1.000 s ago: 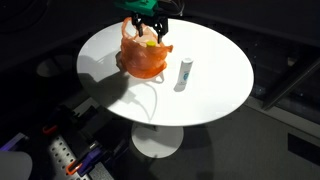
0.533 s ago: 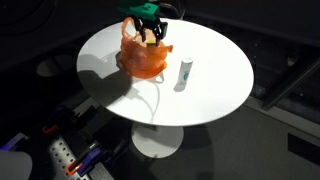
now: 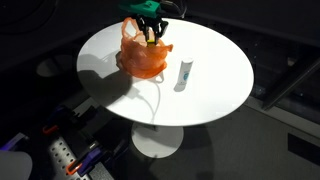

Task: Remove the bottle with a yellow cap from the plastic bag and put it on the table

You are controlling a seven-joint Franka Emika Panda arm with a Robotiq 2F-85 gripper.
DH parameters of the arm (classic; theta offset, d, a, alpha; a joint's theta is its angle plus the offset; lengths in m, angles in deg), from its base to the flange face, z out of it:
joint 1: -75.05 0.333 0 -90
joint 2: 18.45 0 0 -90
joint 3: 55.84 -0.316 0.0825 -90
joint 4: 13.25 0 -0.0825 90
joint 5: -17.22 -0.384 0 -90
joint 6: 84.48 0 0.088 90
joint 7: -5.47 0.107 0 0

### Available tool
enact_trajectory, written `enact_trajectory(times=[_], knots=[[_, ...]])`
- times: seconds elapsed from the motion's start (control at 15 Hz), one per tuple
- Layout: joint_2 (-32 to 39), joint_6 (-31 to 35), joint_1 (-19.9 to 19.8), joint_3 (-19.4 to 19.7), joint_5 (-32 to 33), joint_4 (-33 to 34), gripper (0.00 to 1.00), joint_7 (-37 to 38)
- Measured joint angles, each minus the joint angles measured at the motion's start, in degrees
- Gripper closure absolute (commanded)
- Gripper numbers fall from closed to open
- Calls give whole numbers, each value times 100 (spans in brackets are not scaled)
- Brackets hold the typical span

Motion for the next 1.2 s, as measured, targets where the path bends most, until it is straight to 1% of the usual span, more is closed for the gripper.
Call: enact_trajectory(times=[0.2, 0.47, 0.67, 0.93, 1.2], knots=[[-123, -209, -19, -17, -65, 100, 80, -13], [-500, -863, -120, -16, -329, 383, 80, -99], [-740, -1167, -260, 84, -346, 679, 80, -98], [-781, -1254, -478, 320, -346, 1069, 80, -95], [-680, -1249, -677, 531, -346, 1269, 80, -87]])
